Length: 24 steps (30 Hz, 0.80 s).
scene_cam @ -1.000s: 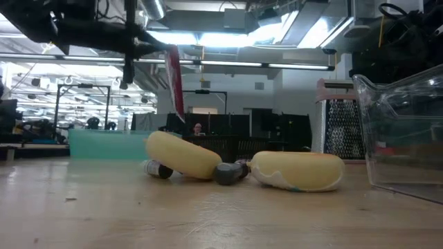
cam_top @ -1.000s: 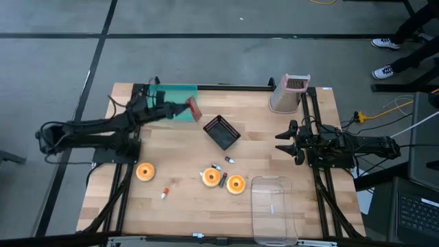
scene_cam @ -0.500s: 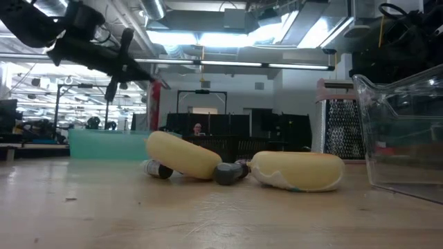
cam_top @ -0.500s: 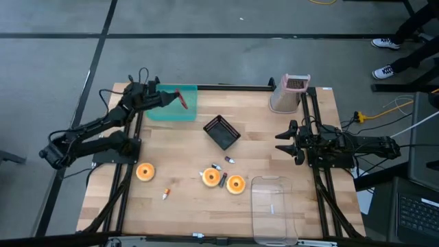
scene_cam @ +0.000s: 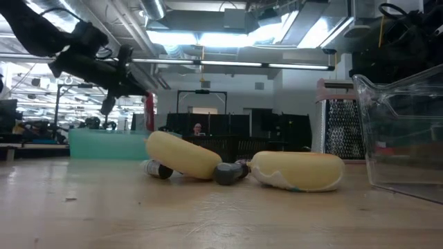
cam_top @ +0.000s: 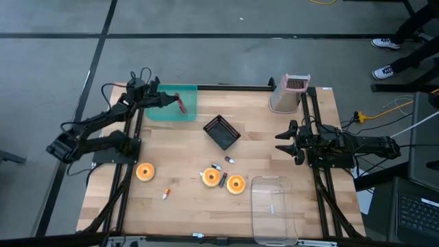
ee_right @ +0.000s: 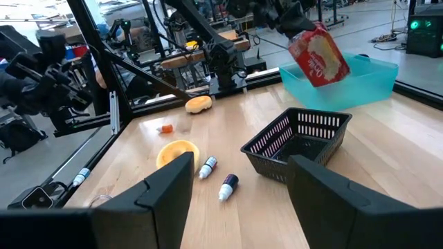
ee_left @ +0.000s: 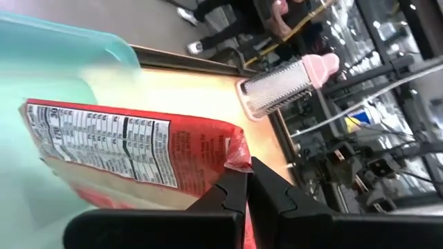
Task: Pick & Place Food Item
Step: Put the red popcorn bag into the blue bin
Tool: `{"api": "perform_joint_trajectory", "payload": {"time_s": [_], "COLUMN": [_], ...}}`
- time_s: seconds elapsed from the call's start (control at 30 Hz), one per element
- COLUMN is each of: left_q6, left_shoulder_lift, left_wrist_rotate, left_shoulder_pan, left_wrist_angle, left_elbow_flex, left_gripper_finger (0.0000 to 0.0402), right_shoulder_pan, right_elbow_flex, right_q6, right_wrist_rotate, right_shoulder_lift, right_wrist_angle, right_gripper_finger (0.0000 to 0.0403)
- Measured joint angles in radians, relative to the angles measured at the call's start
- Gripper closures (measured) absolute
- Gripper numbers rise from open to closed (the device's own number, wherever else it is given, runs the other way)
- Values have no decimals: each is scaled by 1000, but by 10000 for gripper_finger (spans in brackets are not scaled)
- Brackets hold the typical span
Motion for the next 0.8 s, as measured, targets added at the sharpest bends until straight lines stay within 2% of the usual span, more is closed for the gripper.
{"api": "perform_joint_trajectory", "payload": {"time_s": [0.1,0.3,0.53,0.63,0.8], "left_q6": [-23,-160,-164,-150,-134], "left_shoulder_lift": [64,181,276,311,325], "left_wrist_rotate": [53,103,190,207,300], "left_shoulder_pan": [6,6,26,55,115], "left_wrist_angle": [97,385,424,403,397], "left_elbow_flex": [0,-1,26,32,32], "left_gripper_finger": [399,399,399,400,399], "right_shoulder_pan": [0,0,0,0,0], "right_elbow_flex": [0,0,0,0,0], "right_q6": [0,0,0,0,0], "right_wrist_rotate": [0,0,0,0,0], "right_shoulder_lift": [0,0,0,0,0], "right_wrist_angle": [0,0,0,0,0], "right_gripper_finger": [175,175,175,175,175]}}
